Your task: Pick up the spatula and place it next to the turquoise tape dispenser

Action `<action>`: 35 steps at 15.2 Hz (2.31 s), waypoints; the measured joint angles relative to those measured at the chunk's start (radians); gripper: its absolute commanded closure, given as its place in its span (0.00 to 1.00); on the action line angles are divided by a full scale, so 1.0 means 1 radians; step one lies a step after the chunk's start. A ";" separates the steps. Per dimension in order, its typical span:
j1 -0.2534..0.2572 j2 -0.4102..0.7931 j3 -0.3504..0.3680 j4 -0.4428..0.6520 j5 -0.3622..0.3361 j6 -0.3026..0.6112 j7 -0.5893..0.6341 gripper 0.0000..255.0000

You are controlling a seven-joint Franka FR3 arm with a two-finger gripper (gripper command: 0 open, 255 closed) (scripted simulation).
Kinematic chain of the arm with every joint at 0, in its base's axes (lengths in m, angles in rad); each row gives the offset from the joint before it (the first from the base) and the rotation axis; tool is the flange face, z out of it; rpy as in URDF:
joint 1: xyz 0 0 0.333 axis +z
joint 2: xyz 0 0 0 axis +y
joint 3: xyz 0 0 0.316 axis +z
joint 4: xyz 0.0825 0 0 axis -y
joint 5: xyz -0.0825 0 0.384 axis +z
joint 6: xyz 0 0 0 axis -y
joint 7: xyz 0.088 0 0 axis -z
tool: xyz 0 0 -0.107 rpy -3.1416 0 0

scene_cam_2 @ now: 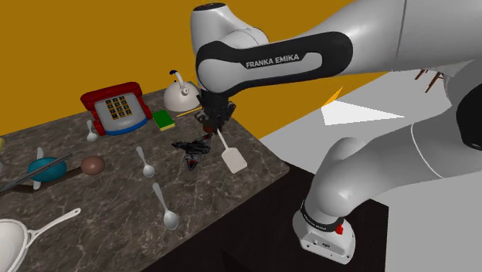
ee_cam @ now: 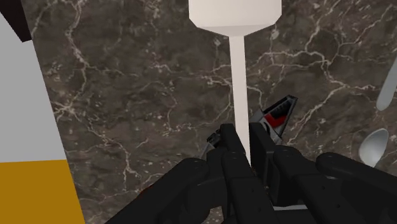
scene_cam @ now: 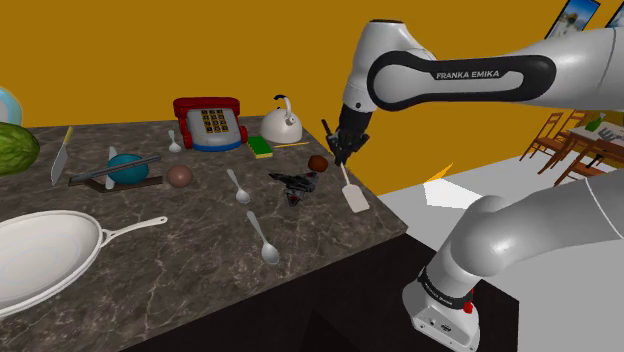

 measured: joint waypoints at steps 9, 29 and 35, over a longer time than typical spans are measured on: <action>0.036 0.235 0.171 0.213 0.010 0.028 0.211 1.00; 0.276 1.016 0.384 1.079 -0.357 -0.164 0.715 1.00; 0.490 1.336 0.337 1.579 -0.476 -0.352 0.748 1.00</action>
